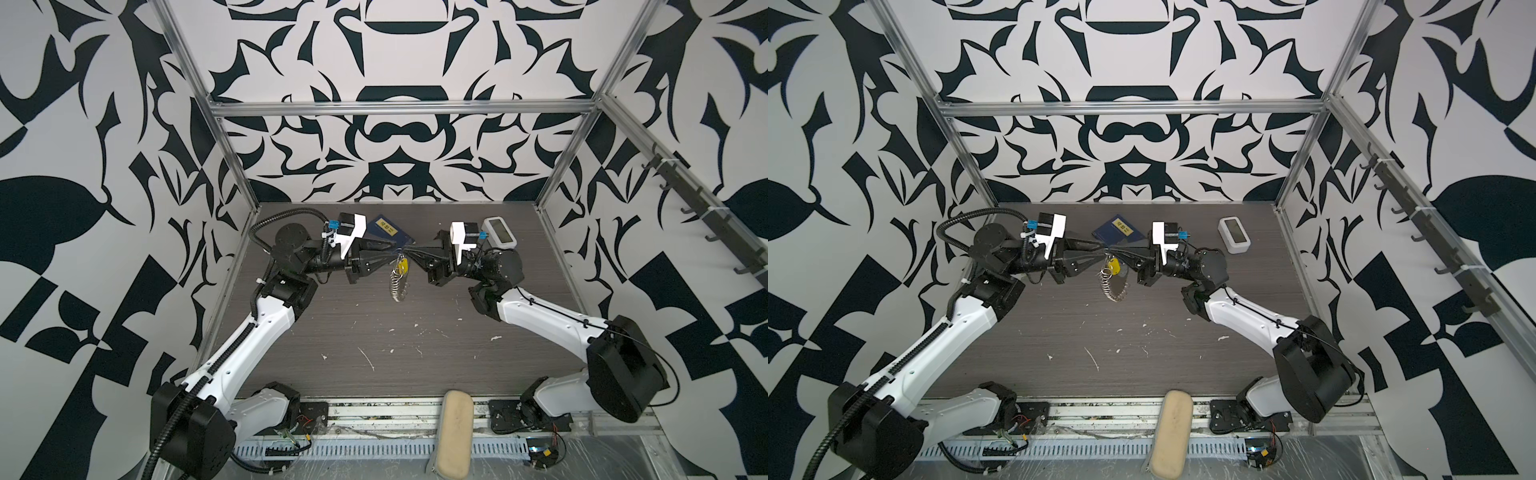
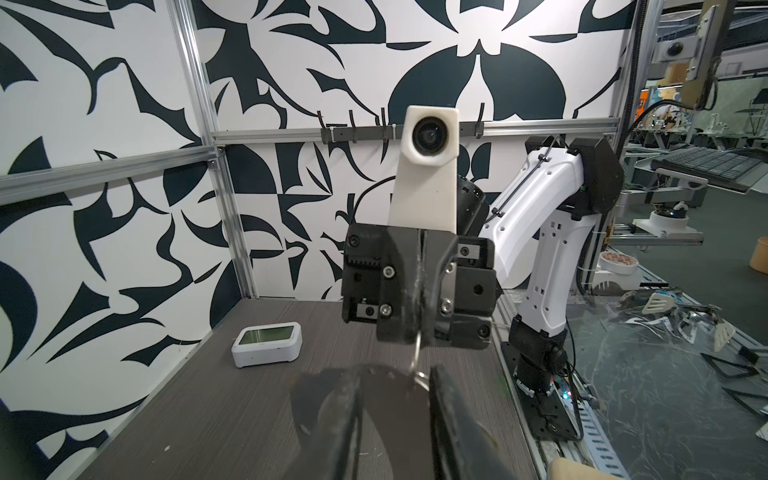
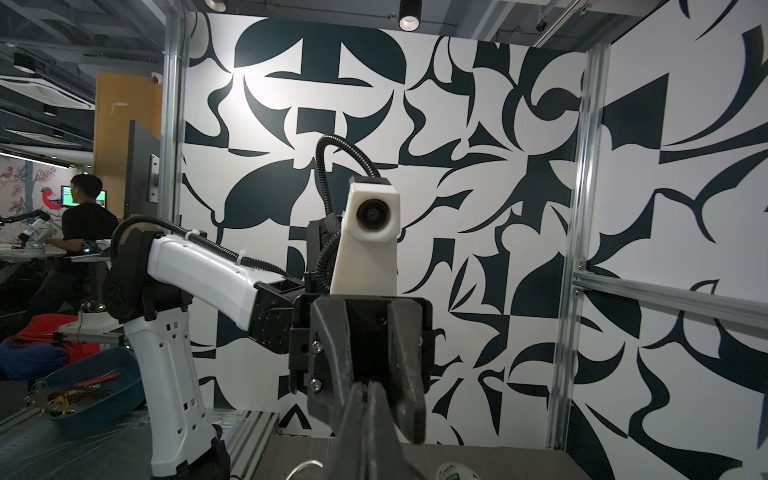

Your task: Remove the keys from the keyring

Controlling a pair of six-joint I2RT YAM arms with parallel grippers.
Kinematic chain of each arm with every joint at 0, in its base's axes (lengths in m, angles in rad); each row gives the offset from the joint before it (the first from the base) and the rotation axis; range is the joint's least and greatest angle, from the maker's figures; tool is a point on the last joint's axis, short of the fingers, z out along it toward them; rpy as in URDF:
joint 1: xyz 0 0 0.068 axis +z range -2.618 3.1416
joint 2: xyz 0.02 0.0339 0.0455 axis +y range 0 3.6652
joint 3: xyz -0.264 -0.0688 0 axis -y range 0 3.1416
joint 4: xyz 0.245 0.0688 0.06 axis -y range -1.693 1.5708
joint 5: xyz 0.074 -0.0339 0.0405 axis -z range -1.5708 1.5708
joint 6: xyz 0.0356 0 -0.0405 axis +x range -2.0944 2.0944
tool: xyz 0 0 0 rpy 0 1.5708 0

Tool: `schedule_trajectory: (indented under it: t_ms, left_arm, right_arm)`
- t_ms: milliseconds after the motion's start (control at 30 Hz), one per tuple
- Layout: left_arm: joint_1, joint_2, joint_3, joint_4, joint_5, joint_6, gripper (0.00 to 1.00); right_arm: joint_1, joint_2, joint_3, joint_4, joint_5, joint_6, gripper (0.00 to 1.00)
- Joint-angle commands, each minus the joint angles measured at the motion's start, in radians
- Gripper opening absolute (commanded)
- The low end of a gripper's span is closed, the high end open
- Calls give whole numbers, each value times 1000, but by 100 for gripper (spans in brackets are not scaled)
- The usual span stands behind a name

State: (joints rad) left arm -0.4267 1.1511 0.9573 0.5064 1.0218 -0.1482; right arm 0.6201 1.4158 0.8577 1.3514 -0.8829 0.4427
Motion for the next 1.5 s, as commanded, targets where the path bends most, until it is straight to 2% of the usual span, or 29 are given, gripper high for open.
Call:
schedule_trajectory:
  t_ms: [0,100,433,567,667,733,800,833,933,1000,1167,1267,1467]
  left_arm:
    - [-1,-12,5,-7,-24,9,32]
    - [0,-10,9,-10,-17,15,32]
    - [0,-1,33,-3,22,-18,18]
    - [-1,-3,34,-4,21,-14,0]
    - [-1,-10,35,-26,13,9,0]
    - [0,-18,48,-113,3,67,0]
    - [0,-32,94,-329,-29,213,0]
    - [0,-36,118,-432,-45,283,0]
    - [0,-32,203,-745,-118,482,0]
    - [0,-22,251,-898,-168,572,0]
    - [0,8,316,-1104,-238,681,0]
    - [-1,43,363,-1212,-265,730,0]
    - [-6,79,403,-1310,-276,787,0]
  right_arm:
    - [7,-22,43,72,-8,7,0]
    - [7,-20,47,71,-11,11,0]
    - [13,10,85,71,-50,48,0]
    - [14,15,83,72,-54,50,0]
    - [14,13,74,72,-57,48,0]
    - [11,4,61,71,-55,50,0]
    - [-1,-8,52,62,-58,60,18]
    - [-8,-14,49,47,-67,61,23]
    - [-24,-59,50,-93,-101,13,27]
    - [-27,-104,56,-257,-120,-85,27]
    - [-26,-213,137,-858,-117,-445,27]
    - [-25,-231,198,-1099,-116,-596,27]
    - [-25,-202,224,-1157,-145,-607,27]
